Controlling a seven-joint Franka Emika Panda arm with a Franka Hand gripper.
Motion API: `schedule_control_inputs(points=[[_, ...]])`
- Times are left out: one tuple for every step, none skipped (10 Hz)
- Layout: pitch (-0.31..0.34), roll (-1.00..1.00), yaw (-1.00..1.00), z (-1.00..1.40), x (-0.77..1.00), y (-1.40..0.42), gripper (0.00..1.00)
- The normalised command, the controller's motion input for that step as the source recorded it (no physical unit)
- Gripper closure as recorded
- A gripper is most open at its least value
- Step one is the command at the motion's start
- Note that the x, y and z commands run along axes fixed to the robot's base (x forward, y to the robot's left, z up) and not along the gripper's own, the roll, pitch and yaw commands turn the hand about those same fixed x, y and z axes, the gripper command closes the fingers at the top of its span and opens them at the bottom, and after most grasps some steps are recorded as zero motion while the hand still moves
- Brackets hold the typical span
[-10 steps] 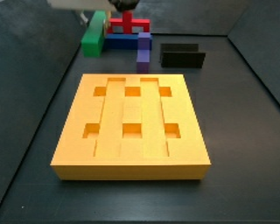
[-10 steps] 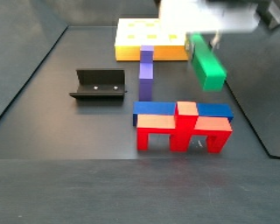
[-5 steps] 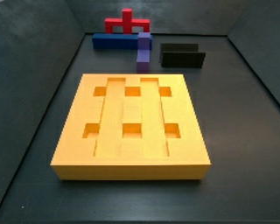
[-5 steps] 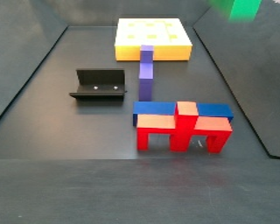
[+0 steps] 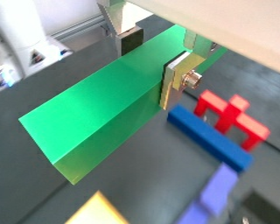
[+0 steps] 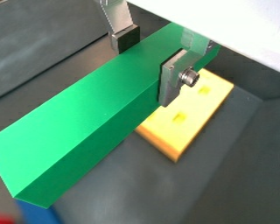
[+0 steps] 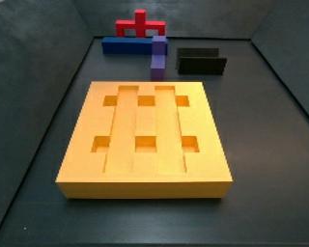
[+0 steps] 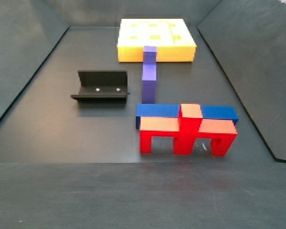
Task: Pick up the green object. Move up. Move to above the board. Insert the green object.
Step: Move to above the board.
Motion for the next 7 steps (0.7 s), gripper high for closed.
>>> schedule_control_inputs(points=[[0.213, -0.02, -0.02, 0.25, 0.82, -1.40, 1.00], [0.195, -0.01, -0.01, 0.27, 0.82, -1.40, 1.00], [0.157, 0.03, 0.00, 0.26, 0.81, -1.40, 1.00], [0.146, 0.04, 0.00, 0.19, 0.63, -0.99, 1.00], [0.137, 0.06, 0.01, 0.12, 0.43, -0.61, 1.00], [0.098, 0.05, 0.01, 0.08, 0.22, -0.31, 1.00], [0.062, 0.05, 0.01, 0.06, 0.14, -0.20, 1.00]])
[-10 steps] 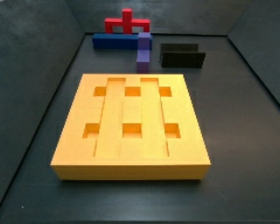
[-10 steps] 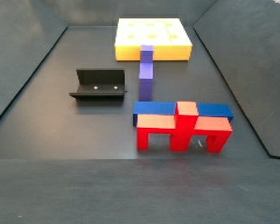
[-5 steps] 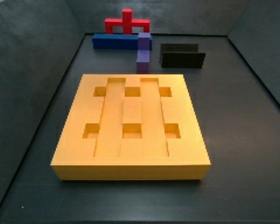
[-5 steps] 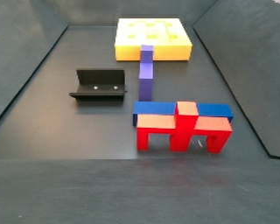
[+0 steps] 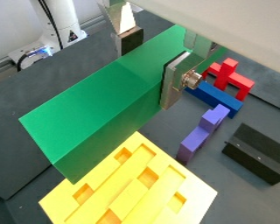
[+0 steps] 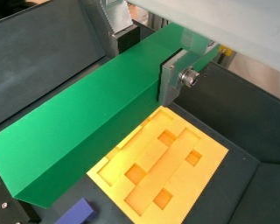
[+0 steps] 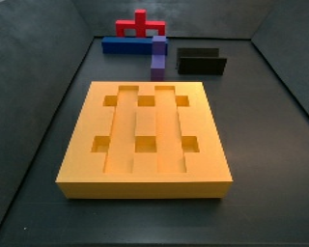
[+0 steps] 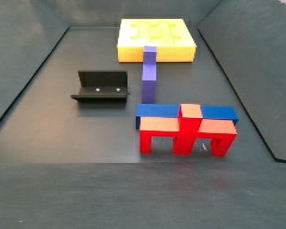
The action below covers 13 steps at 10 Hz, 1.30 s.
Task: Pick up the green object. Move up. Move to above the board. Insert the green object.
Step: Insert the green object.
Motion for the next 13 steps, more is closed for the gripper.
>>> schedule_control_inputs(points=[[0.000, 0.00, 0.00, -0.01, 0.05, -0.01, 1.00], [-0.006, -0.08, 0.00, -0.12, 0.06, 0.00, 1.00], [-0.083, -0.06, 0.00, -0.16, 0.00, 0.00, 1.00], [-0.103, -0.15, 0.00, -0.68, 0.00, -0.01, 1.00], [-0.051, -0.07, 0.00, -0.94, 0.16, -0.23, 1.00], [-0.060, -0.03, 0.00, -1.00, 0.10, -0.25, 1.00], [-0.019, 0.00, 0.00, -1.00, -0.06, -0.20, 1.00], [-0.020, 0.00, 0.00, -1.00, -0.10, -0.16, 1.00], [-0.001, 0.01, 0.00, -1.00, -0.20, -0.09, 1.00], [0.000, 0.04, -0.01, -1.00, 0.00, 0.00, 1.00], [0.003, 0.01, -0.05, -1.00, 0.12, 0.00, 1.00], [0.000, -0.02, 0.00, -1.00, 0.33, 0.00, 1.00], [0.000, -0.05, 0.00, -0.89, 0.44, 0.00, 1.00]])
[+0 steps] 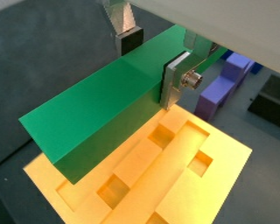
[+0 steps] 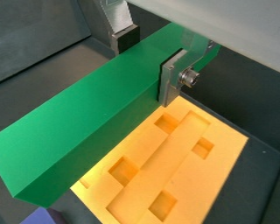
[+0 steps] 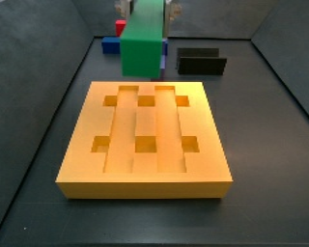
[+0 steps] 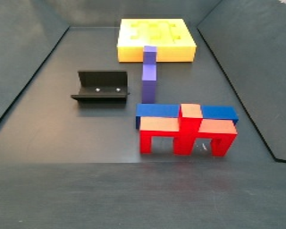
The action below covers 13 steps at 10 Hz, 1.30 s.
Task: Pick up the green object. Move up. Move to above the board. Insert the green object.
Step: Insert the green object.
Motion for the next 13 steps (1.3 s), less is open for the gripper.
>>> schedule_control_inputs(points=[[0.000, -0.08, 0.00, -0.84, 0.53, 0.00, 1.00], [0.000, -0.07, 0.00, -0.85, 0.51, -0.02, 1.00], [0.000, -0.07, 0.00, -0.90, 0.55, -0.01, 1.00], [0.037, 0.00, 0.03, -0.91, 0.66, -0.10, 1.00], [0.099, 0.14, 0.05, -0.85, 0.62, -0.20, 1.00], [0.134, 0.24, 0.08, -0.65, 0.49, -0.19, 1.00], [0.151, 0.31, 0.12, -0.52, 0.43, -0.20, 1.00], [0.156, 0.37, 0.15, -0.41, 0.40, -0.23, 1.00], [0.116, 0.43, 0.18, -0.35, 0.24, -0.35, 1.00], [0.084, 0.38, 0.11, -0.33, 0.08, -0.24, 1.00], [0.074, 0.25, 0.00, -0.21, 0.00, -0.12, 1.00], [0.057, 0.13, 0.00, 0.00, -0.05, -0.05, 1.00], [0.000, 0.05, 0.00, 0.36, -0.32, 0.00, 1.00]])
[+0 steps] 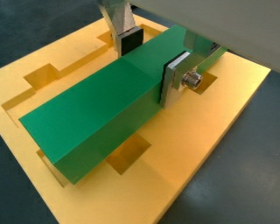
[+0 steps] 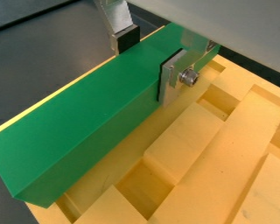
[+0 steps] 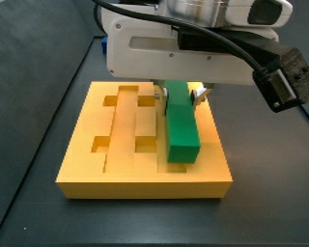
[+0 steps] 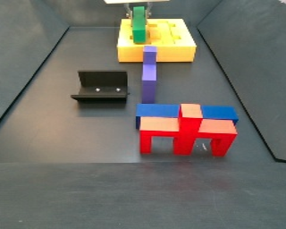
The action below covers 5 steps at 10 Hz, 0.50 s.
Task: Pick up the green object. Move up. Move to above the board. Insert the green object.
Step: Insert the green object.
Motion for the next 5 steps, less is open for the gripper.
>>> schedule_control_inputs(points=[[-0.170, 0.06, 0.00, 0.20, -0.71, 0.00, 1.00], [-0.290, 0.15, 0.00, -0.17, -0.88, -0.08, 1.00], [-0.327, 0.18, 0.00, -0.48, -1.00, 0.00, 1.00], [-0.324, 0.12, 0.00, -0.55, -1.00, 0.00, 1.00], [-0.216, 0.05, 0.00, -0.09, -0.91, -0.02, 1.00]])
